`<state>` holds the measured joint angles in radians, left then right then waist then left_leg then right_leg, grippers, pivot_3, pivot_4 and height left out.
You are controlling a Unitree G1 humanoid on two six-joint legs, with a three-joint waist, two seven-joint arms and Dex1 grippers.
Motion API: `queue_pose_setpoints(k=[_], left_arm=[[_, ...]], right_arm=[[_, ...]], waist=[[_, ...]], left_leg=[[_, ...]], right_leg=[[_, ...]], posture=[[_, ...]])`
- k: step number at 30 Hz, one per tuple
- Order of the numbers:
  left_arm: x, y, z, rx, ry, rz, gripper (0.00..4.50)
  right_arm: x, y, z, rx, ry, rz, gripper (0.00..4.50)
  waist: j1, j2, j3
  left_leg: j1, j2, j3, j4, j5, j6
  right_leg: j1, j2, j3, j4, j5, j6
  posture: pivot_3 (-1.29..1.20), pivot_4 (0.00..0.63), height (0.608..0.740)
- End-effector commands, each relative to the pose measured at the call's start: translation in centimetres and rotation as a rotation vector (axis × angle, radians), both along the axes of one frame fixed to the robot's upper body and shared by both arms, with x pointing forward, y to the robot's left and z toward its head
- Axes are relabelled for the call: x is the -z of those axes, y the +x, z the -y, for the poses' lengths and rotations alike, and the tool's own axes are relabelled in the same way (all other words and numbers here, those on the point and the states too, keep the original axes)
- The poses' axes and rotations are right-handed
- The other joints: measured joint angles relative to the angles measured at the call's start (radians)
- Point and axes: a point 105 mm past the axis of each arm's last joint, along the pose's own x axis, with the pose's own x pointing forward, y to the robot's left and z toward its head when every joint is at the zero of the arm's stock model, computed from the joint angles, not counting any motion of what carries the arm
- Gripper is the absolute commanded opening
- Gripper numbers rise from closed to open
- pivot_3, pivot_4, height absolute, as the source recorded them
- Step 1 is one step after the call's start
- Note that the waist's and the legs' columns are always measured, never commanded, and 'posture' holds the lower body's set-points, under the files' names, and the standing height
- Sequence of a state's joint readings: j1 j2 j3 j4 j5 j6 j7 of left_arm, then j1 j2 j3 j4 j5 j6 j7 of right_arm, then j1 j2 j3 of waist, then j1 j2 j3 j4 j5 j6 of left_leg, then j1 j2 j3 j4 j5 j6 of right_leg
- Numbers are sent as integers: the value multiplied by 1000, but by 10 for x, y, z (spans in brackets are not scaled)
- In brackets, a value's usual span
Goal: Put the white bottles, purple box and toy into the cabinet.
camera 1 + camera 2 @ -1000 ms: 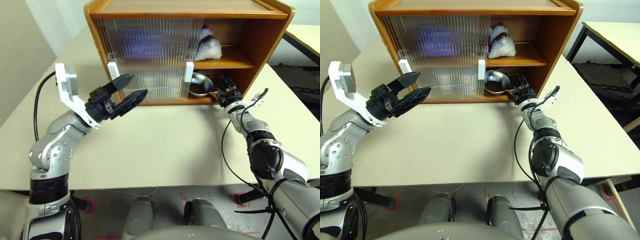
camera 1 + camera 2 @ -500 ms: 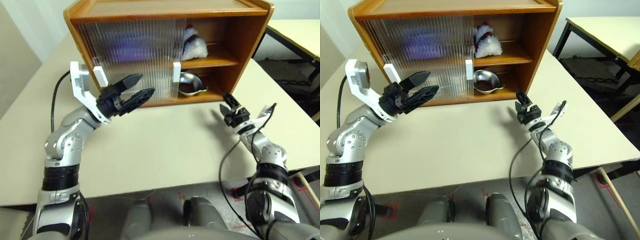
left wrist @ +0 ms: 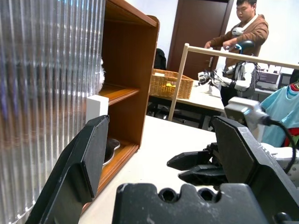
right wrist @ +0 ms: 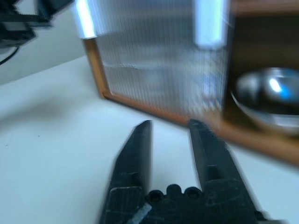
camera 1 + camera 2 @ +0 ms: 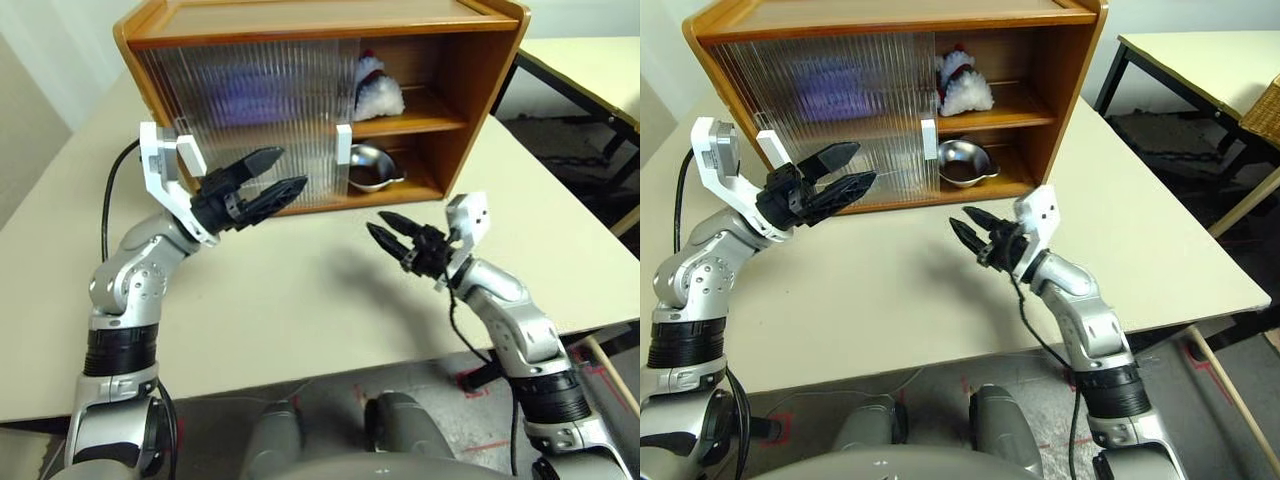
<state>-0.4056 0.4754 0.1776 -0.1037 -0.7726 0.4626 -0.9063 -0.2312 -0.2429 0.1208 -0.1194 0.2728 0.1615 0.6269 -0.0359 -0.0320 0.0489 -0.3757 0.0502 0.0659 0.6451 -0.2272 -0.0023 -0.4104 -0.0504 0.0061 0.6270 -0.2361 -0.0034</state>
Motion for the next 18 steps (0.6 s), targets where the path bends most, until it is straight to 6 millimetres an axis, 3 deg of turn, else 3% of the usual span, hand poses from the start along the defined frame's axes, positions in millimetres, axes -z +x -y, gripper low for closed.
queue_pose_setpoints(k=[1, 3, 11, 18], left_arm=[[5, -3, -8, -27, 26, -7, 4500], [5, -5, -11, -38, 30, -7, 4500], [7, -13, -19, -79, 41, -6, 4500], [7, -17, -22, -107, 40, -5, 4500]], right_arm=[[-5, 11, -18, 27, -47, 94, 468], [-13, 17, -28, 34, -40, 142, 70], [-35, 44, -56, 67, 28, 198, 70], [-39, 71, -59, 172, 30, 222, 70]], waist=[[-1, -1, -1], [1, -2, 0], [17, -4, -1], [43, -4, -1]], left_leg=[[0, 0, 0, 0, 0, 0], [0, 0, 0, 0, 0, 0], [0, 0, 0, 0, 2, 3], [0, 0, 0, 0, 1, 2]], right_leg=[[0, 0, 0, 0, 0, 0], [0, 0, 0, 0, 0, 0], [0, -1, 0, 1, 0, 0], [0, -1, 0, 2, 0, -1]], posture=[[74, 0, 740], [87, 0, 740], [141, 0, 740], [170, 0, 740]])
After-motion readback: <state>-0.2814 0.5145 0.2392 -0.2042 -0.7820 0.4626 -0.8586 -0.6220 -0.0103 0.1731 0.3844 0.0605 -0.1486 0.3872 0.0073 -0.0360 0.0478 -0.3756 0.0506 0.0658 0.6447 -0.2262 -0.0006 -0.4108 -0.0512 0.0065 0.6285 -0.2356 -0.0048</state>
